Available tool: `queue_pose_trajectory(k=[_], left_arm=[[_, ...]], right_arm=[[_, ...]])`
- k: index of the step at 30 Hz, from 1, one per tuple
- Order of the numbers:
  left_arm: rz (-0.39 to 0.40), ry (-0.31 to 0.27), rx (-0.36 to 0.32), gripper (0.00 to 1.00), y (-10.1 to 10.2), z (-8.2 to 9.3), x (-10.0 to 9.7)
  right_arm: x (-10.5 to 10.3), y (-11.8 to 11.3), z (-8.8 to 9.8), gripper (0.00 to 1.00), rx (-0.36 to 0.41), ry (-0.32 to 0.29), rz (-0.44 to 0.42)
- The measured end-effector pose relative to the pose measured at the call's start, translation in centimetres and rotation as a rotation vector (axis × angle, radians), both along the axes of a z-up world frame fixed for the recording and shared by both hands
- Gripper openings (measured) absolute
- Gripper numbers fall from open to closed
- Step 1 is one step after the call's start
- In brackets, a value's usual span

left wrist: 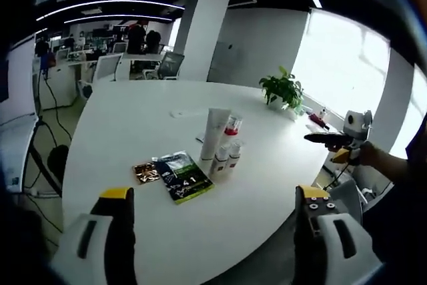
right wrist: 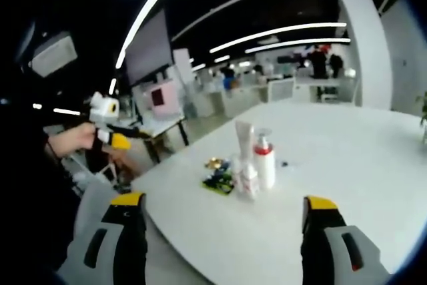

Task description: Arrange the skincare products in the storage area until every visible bottle or jar stands upright without overlapping.

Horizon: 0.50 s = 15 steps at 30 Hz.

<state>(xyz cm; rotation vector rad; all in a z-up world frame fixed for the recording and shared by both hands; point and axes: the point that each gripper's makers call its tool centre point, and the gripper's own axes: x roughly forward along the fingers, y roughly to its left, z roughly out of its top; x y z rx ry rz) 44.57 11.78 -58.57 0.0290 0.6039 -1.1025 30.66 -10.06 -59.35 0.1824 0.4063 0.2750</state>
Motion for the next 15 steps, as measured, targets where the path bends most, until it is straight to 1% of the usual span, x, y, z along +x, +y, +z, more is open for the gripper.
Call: queue_pose_trajectory(k=[6, 15], left_arm=[[-0.017, 0.008, 0.017, 0.95, -0.4, -0.5, -0.5], [-0.013, 0.028, 0.015, 0.95, -1.0, -1.1, 0.0]], right_arm=[[0.4, 0.0, -0.5, 0.99, 0.003, 0.013, 0.008], [0.9, -0.6, -1.2, 0.99, 0.009, 0.027, -0.004]])
